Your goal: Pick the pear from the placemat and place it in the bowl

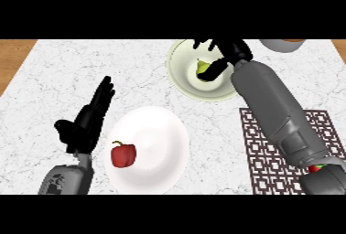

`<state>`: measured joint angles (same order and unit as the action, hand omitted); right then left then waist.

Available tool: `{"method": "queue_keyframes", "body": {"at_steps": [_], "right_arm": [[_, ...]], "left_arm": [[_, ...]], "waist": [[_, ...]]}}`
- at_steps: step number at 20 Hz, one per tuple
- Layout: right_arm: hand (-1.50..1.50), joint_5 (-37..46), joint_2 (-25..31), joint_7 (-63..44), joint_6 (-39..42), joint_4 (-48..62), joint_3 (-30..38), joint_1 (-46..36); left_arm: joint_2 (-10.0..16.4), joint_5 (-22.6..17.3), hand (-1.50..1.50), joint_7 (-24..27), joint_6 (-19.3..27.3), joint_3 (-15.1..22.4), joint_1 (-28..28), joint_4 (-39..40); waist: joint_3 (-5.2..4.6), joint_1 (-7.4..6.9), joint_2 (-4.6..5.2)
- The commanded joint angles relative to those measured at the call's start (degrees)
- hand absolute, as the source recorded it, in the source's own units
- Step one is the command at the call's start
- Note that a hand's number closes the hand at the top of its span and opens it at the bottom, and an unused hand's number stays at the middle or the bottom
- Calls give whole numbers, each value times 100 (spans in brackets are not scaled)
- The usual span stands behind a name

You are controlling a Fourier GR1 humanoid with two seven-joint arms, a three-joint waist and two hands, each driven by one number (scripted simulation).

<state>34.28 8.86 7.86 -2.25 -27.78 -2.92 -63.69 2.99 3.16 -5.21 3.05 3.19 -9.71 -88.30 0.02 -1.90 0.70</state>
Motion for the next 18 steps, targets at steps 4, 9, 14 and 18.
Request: {"method": "queue_keyframes", "body": {"at_steps": [4, 9, 14, 18], "right_arm": [[-150, -687, -83, 1110, 101, 391, 732, -195], [-150, -1141, 103, 1391, -11, 12, 1200, -80], [-150, -1560, 382, 1162, 469, 231, 1602, -162], [-150, -1921, 858, 1147, 1177, 442, 1928, -203]], "left_arm": [[-5, -52, 0, -76, -113, 60, 42, -111], [3, 64, 0, -94, 65, 1, 271, -229], [9, 45, 0, -205, -10, 16, 143, -218], [44, -35, 0, -40, -64, -46, 342, -336]], "waist": [[3, -35, -1], [0, 102, -60], [-1, 127, -56], [-1, 106, -54]]}}
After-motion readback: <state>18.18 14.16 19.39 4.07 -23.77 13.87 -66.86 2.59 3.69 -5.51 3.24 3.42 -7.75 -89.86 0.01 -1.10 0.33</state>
